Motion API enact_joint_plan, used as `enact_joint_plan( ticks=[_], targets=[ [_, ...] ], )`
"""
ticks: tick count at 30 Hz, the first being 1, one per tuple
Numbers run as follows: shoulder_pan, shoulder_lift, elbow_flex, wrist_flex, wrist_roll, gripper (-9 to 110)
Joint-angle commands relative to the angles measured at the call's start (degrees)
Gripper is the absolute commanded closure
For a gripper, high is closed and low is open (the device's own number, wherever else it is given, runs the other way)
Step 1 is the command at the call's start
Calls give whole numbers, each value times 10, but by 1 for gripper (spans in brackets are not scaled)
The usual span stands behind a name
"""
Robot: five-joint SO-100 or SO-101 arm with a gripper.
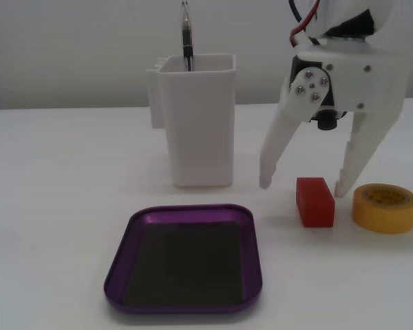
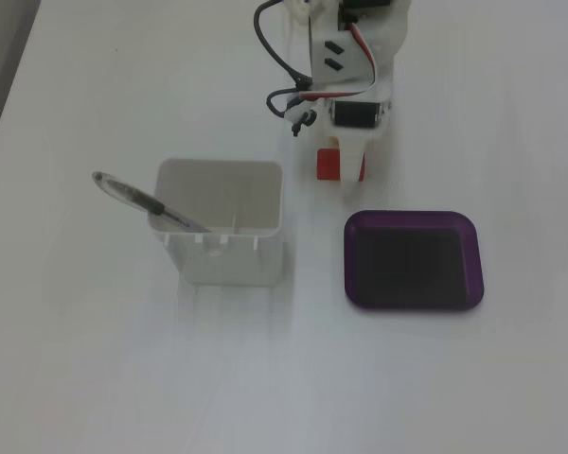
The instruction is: Pick up the red cube and place it in the box.
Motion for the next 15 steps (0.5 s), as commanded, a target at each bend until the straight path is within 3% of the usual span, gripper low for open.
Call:
enact_joint_plan(
  ticks=[1,15],
  targets=[
    [6,2,-4,-11,-4,77],
    [67,2,29,-19,-25,77]
  ],
)
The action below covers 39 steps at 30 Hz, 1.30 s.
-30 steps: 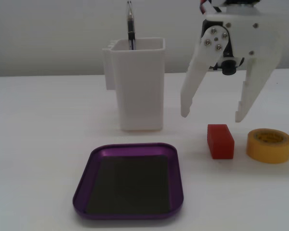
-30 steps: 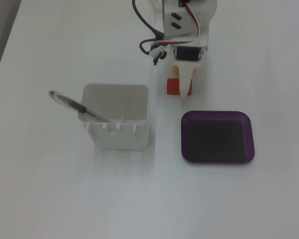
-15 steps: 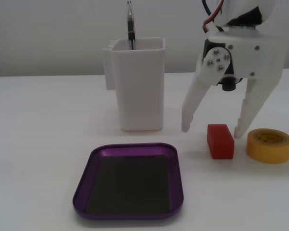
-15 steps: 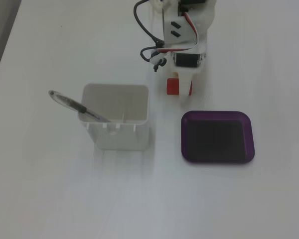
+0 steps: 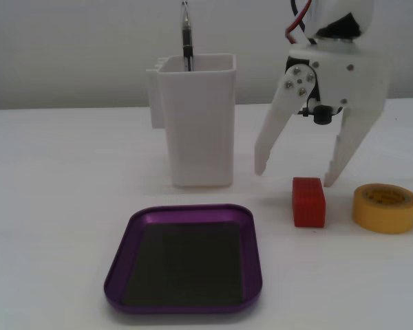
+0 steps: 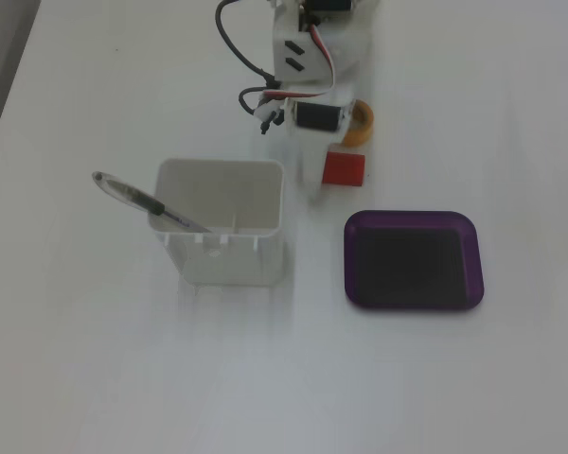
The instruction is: Pick up the red cube and place it in the box.
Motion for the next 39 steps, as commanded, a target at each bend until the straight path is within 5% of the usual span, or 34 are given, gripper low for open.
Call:
enact_joint_plan(
  ticks=[1,13,23,39],
  targets=[
    [-4,2,9,-4,-4,77],
    [-5,2,56,-56,-3,78],
    [-85,3,49,-62,3,102],
    [-109,88,-110,29,-3,102]
  ],
)
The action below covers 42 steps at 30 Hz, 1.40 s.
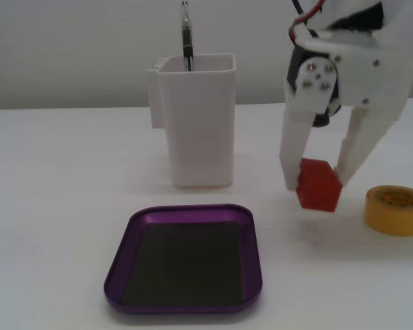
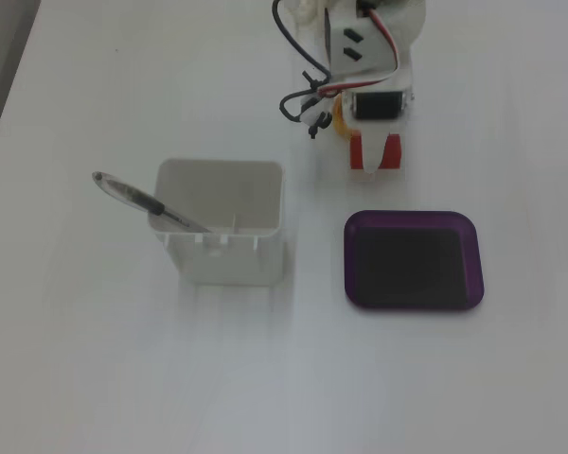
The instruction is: Pick up the red cube and place it in the box.
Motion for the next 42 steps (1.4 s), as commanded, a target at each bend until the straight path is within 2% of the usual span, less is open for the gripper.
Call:
enact_joint_plan(
  ticks=[1,9,18,31,37,42],
  targets=[
    [-2,53,-82,21,-5,102],
    [-9,68,-178,-11,-5,102],
    [-76,58,-179,-90,-15,102],
    [-46,-98,-186,-118,8,102],
    [-45,-120,-186,-118,5,102],
    [-5,-121,-180,-146,5,102]
  ],
)
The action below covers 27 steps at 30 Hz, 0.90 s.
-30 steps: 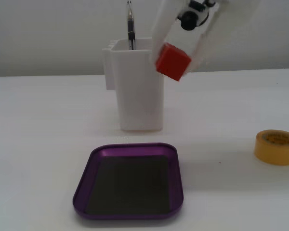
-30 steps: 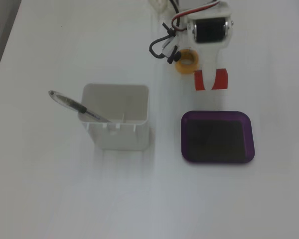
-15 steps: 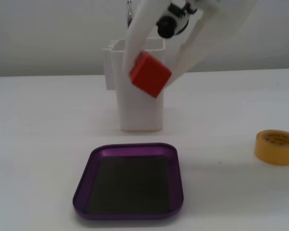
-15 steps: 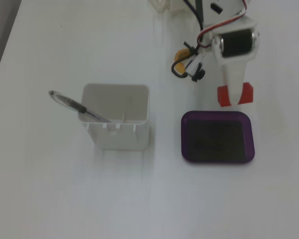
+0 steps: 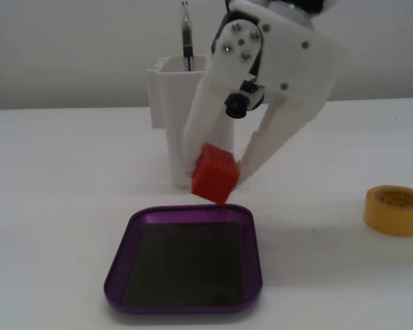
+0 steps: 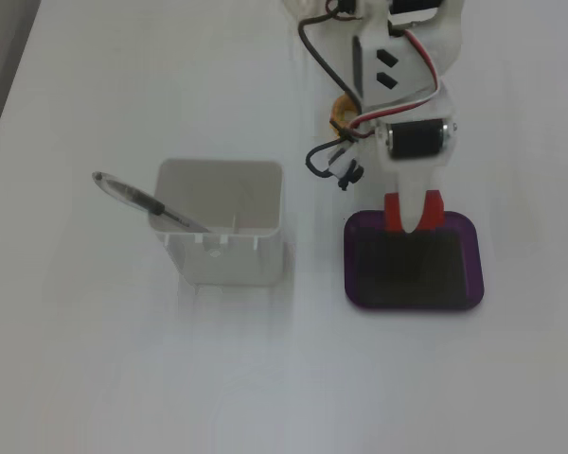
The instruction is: Pick up the red cube and place it in the box.
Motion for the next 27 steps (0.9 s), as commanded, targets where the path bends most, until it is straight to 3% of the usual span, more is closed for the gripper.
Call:
enact_joint_plan(
  ticks=[1,27],
  targets=[
    [14,4,-23,-18,0,102],
    [12,4,77,-69,1,101]
  ],
)
